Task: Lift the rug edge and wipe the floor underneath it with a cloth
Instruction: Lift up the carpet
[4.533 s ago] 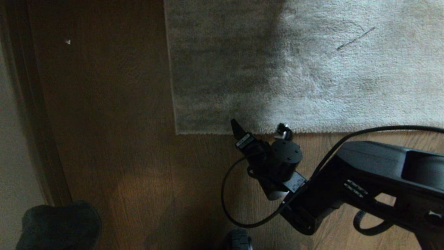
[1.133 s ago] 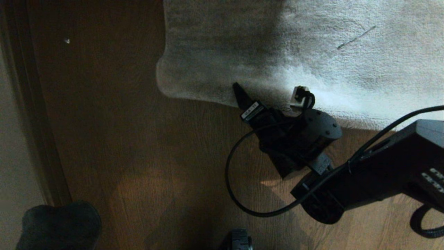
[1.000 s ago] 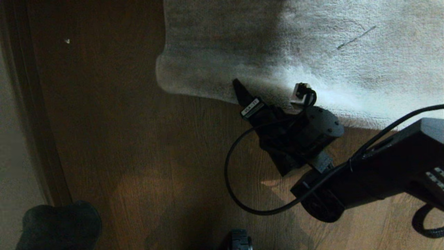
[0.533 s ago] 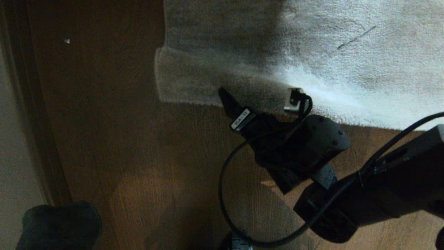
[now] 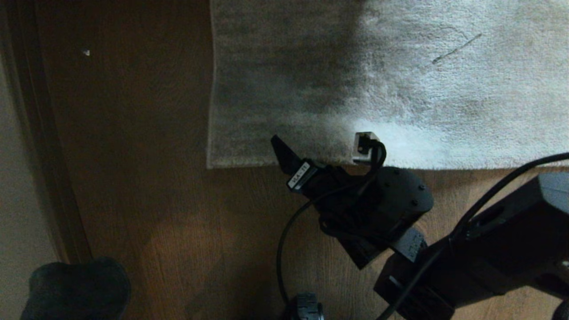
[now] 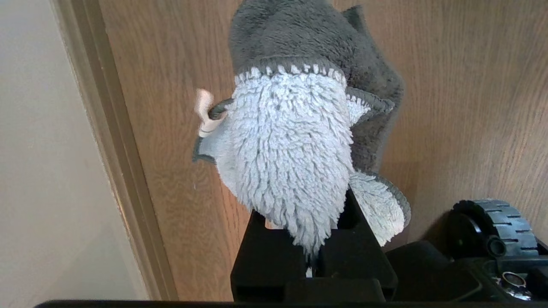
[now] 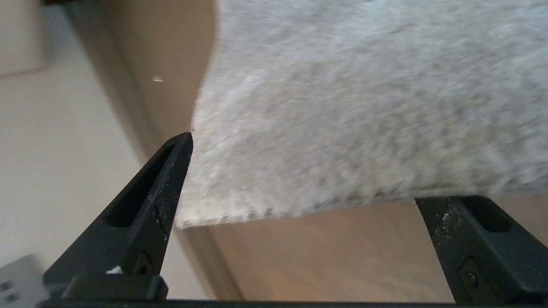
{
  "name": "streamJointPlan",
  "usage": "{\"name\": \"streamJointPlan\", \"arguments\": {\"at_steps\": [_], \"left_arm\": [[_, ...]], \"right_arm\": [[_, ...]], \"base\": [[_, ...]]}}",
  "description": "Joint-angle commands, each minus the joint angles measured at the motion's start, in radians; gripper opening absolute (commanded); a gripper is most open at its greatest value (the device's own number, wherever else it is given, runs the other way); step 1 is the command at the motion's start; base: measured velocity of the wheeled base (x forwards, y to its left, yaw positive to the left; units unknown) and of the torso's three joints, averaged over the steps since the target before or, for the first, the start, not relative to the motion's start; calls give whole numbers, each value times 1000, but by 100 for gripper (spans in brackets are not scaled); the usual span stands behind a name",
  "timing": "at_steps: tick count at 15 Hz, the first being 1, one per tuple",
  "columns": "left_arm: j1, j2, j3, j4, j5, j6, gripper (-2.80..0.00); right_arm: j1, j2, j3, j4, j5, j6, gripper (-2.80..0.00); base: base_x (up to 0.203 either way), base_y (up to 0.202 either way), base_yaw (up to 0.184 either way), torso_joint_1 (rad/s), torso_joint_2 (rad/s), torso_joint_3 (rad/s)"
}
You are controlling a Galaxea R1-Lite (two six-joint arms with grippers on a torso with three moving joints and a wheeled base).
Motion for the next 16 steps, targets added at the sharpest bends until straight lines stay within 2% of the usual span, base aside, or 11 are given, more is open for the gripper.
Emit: {"name": "streamJointPlan", "arguments": {"at_steps": [1, 3, 6, 10, 16], "left_arm": [[0, 0, 0, -1, 0, 0, -280], [0, 0, 0, -1, 0, 0, -280], [0, 0, 0, -1, 0, 0, -280], [0, 0, 0, -1, 0, 0, -280], [0, 0, 0, -1, 0, 0, -280]], "right_arm": [[-21, 39, -18, -47, -13, 4, 0], [-36, 74, -59, -47, -79, 12, 0], [-59, 87, -93, -47, -135, 57, 0], [-92, 120, -151, -46, -179, 63, 0], [-90, 215, -368, -47, -190, 58, 0]], "base": [[0, 0, 0, 0, 0, 0], [0, 0, 0, 0, 0, 0], [0, 0, 0, 0, 0, 0], [0, 0, 0, 0, 0, 0], [0, 0, 0, 0, 0, 0]]}}
